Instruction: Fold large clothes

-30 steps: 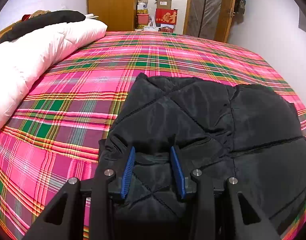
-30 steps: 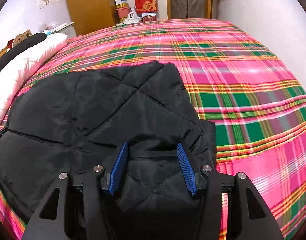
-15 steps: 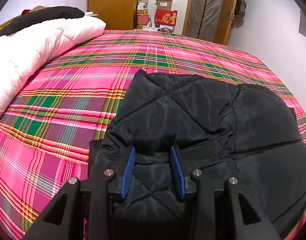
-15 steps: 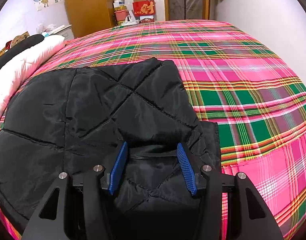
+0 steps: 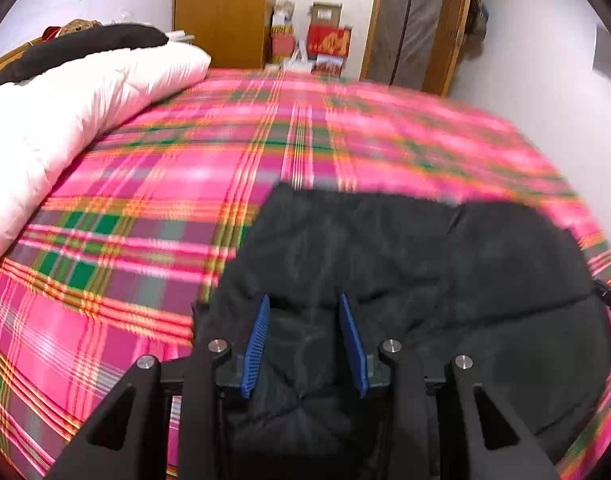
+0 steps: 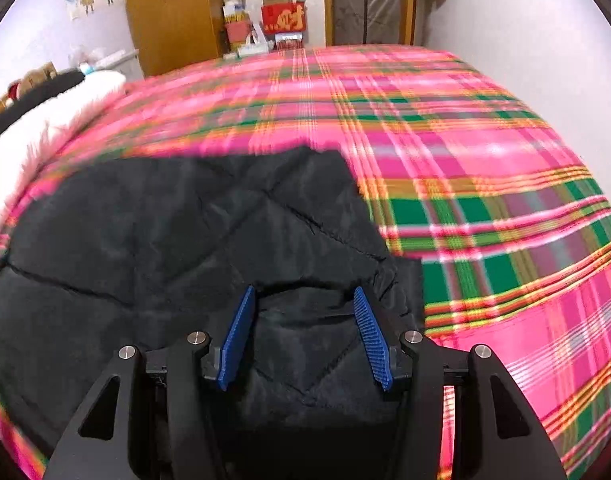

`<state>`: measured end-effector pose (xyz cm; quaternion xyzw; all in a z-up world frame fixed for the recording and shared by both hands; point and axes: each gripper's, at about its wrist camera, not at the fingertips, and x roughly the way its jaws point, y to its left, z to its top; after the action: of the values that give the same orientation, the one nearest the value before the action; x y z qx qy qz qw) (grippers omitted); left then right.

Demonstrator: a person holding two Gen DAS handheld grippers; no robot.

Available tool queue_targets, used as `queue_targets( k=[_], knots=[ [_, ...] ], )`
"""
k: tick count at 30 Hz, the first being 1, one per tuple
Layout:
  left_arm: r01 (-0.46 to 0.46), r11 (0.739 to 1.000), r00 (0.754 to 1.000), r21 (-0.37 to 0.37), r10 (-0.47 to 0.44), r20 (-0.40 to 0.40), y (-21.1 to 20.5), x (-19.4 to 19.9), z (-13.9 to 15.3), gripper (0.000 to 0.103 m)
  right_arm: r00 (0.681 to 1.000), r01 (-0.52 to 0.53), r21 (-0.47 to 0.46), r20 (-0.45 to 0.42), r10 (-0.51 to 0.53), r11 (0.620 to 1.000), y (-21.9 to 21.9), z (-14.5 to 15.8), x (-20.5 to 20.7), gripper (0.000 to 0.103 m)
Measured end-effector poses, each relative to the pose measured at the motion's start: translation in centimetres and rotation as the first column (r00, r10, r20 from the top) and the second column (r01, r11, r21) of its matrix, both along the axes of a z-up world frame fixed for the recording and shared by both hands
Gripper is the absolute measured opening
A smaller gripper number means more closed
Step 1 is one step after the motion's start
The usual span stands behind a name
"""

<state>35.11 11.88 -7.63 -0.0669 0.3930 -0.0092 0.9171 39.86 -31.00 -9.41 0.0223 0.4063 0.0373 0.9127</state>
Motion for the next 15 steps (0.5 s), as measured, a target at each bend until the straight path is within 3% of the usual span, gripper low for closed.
queue_targets(
  k=[3, 5, 9, 11, 15],
  knots=[
    [0.017, 1.0, 0.998, 0.008, -0.017, 0.06, 0.1, 1.0, 2.3, 0.039, 0.999, -0.004, 0.042, 0.053, 0.002, 0.999, 0.1, 2.3, 0.7, 0.052],
    [0.021, 0.999, 0.999, 0.045, -0.022, 0.031, -0.3, 3.2, 1.7, 0.039, 0.999, -0.012, 0.048, 0.034, 0.011, 0.999, 0.5, 2.2, 2.7, 0.052],
    [0.01, 1.0, 0.995, 0.012, -0.008, -0.101, 0.2, 6.9, -2.9, 0.039, 0.995, 0.01, -0.03, -0.1, -0.013, 1.0, 0.4, -2.1, 6.8, 0.052],
    [0.001, 1.0, 0.997, -0.027, -0.003, -0.079, 0.3, 6.9, -3.8, 0.04, 0.993, 0.02, 0.01, -0.12, -0.019, 1.0, -0.3, -3.9, 7.2, 0.052],
    [0.003, 1.0, 0.998, -0.007, -0.003, -0.057, -0.5, 7.1, -4.6, 0.04, 0.995, 0.023, 0.002, -0.101, -0.022, 1.0, -0.1, -5.3, 7.2, 0.052]
  ],
)
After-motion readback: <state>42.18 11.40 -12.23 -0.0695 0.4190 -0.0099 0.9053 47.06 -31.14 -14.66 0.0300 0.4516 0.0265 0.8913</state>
